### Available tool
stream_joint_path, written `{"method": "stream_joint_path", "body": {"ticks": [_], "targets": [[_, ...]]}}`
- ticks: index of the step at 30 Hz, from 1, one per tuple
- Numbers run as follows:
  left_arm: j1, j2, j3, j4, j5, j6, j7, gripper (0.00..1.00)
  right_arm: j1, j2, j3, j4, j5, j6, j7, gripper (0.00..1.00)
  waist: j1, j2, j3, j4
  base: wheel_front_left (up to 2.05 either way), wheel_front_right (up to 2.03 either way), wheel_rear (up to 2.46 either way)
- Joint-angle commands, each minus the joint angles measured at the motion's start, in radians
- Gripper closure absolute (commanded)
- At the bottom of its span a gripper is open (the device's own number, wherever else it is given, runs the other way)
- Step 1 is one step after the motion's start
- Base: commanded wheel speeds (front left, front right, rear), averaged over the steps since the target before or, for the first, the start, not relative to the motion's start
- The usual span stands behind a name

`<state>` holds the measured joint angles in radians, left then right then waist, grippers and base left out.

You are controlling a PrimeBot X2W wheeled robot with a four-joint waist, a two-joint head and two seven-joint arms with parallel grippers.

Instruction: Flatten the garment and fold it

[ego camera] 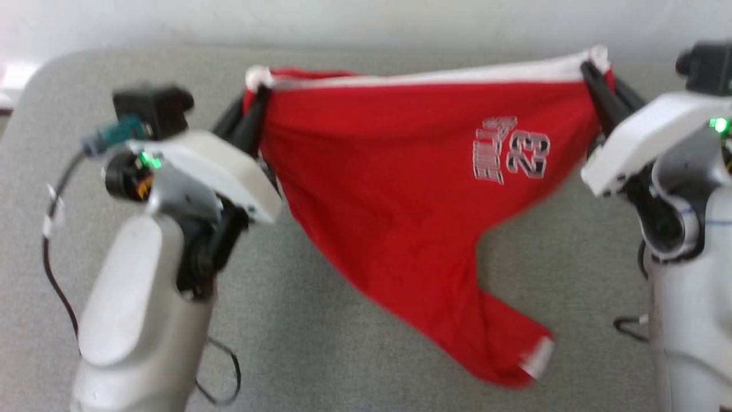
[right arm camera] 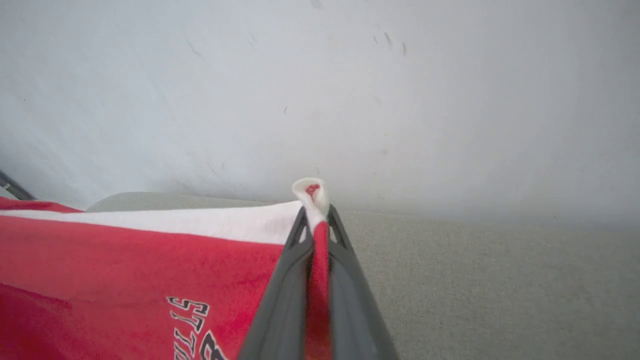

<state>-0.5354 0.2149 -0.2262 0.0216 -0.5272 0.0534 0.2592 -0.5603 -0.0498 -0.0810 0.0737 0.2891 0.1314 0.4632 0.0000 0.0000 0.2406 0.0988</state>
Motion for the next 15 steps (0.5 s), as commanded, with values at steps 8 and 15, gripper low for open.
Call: {"method": "stream_joint_path", "body": {"ticks": [8,15], "targets": [[-0.25,0.018,0.031,0.094,-0.002,0.037,0.107,1.0,-0.212,-0.001,0.057,0.038,-0.049,-0.001,0.027,1.0,0.0,0.0,-0.107,-0.063,0.0,0.0,0.0],[-0.448,0.064,0.073,0.211,0.032,0.093,0.144,1.0,-0.441,-0.001,0.075,0.13,-0.076,-0.001,0.051,1.0,0.0,0.0,-0.04,-0.109,0.0,0.0,0.0]]}}
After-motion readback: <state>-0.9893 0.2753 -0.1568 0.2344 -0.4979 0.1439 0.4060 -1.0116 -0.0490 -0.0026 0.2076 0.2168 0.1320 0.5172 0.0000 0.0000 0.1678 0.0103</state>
